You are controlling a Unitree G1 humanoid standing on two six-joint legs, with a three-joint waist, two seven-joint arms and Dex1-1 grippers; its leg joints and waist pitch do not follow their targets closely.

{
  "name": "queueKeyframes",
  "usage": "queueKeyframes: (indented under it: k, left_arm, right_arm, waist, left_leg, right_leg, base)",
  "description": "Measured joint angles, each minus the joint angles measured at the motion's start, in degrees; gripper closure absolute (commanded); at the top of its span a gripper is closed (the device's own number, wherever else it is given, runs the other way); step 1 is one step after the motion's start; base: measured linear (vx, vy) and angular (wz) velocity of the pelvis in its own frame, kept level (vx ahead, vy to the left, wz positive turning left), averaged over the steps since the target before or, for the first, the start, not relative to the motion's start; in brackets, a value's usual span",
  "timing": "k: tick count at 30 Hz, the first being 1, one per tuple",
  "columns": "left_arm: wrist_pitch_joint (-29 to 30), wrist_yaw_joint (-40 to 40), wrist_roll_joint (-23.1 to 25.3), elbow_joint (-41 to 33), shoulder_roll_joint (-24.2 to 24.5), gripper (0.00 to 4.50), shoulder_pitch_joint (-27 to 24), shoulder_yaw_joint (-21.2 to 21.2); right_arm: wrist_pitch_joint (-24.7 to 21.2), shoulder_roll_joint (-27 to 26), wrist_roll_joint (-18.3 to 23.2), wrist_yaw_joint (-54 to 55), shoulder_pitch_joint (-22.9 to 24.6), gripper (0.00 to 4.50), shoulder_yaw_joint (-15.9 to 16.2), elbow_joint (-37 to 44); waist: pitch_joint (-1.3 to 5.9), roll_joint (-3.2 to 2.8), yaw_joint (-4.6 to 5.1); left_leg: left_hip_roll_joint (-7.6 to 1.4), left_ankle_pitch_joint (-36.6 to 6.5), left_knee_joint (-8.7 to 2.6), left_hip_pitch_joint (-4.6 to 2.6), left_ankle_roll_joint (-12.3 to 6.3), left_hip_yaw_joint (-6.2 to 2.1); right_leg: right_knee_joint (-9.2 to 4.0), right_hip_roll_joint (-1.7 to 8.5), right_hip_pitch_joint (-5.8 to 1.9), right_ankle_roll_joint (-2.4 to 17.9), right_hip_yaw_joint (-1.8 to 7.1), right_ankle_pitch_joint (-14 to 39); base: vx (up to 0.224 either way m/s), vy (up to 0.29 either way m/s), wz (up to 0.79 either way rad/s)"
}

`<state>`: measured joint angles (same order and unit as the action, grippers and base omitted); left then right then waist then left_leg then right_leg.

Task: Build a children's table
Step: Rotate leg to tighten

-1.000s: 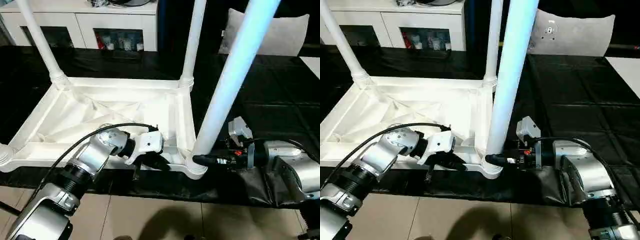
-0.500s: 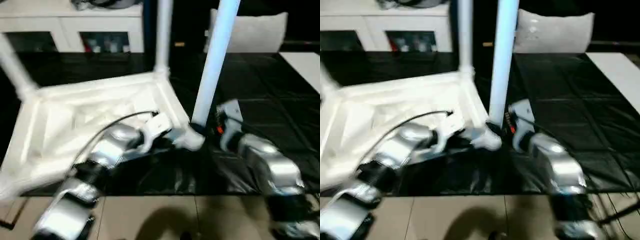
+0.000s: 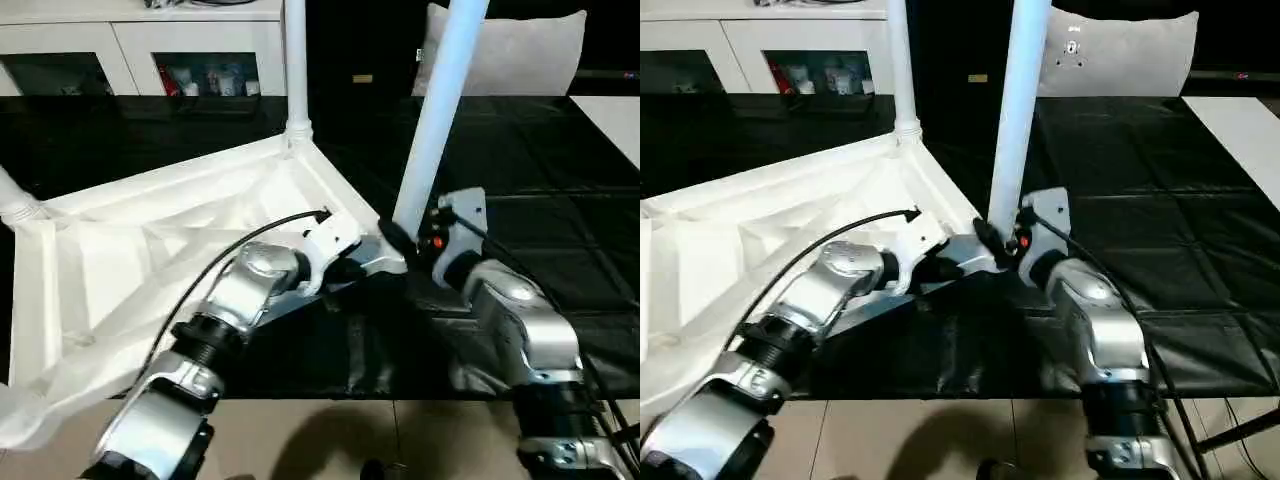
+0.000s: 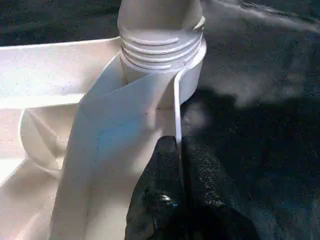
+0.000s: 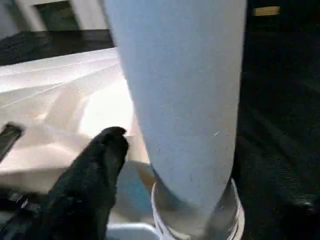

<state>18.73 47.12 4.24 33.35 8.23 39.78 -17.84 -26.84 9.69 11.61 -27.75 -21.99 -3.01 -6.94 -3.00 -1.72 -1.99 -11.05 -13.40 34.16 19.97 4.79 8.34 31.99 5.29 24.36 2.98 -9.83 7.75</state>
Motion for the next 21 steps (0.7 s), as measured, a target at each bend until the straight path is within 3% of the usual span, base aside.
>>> queueKeyframes:
  k: [1,10,15,18,21]
  left_arm:
    - [-0.5,0.91,-0.01,-0.16,0.61,4.5,-0.25,-0.13]
    - [-6.02,11.51,-0.67,-2.95,7.49,4.5,-2.37,-2.72]
    - [-9.29,18.97,-1.83,-5.52,10.9,4.5,-4.1,-4.2]
    - [-10.95,23.47,-2.38,-7.51,12.82,4.5,-5.07,-5.75]
    - [-12.53,25.99,-2.4,-8.12,13.82,4.5,-5.3,-6.81]
  right_arm:
    - [0.08,0.89,0.03,-1.58,0.27,0.65,0.25,0.07]
    - [2.54,13.66,2.57,-20.34,4.0,0.06,3.99,2.61]
    - [3.27,18.05,3.37,-28.55,4.61,0.06,5.92,2.64]
    - [4.01,19.98,4.82,-33.45,4.65,0.06,7.11,2.85]
    - [6.18,20.42,5.34,-36.44,4.6,0.34,7.37,2.55]
  waist:
    - [0.0,0.0,-0.05]
    - [-0.01,-0.01,-0.64]
    - [0.0,-0.01,-1.6]
    - [0.01,-0.02,-2.8]
    - [0.02,-0.01,-3.52]
  left_leg:
    - [-0.02,0.02,0.05,-0.01,0.02,0.0]
    - [-0.05,0.06,0.35,-0.05,0.07,-0.02]
    - [-0.06,0.06,0.38,-0.04,0.07,-0.02]
    - [-0.06,0.06,0.4,-0.07,0.07,-0.01]
    - [-0.08,0.07,0.48,-0.16,0.07,0.01]
  right_leg:
    - [0.02,-0.01,0.0,-0.17,-0.01,0.1]
    - [0.04,-0.01,-0.21,-0.22,0.01,-0.01]
    - [0.07,-0.01,-0.23,-0.22,0.0,0.0]
    - [0.09,0.02,-0.26,-0.21,0.0,-0.01]
    - [0.13,0.04,-0.39,-0.21,0.01,0.0]
  base:
    - [0.0,0.0,0.0]
    - [0.0,0.0,0.0]
    - [0.0,0.0,0.0]
    - [0.0,0.0,0.0]
    - [0.0,0.0,0.0]
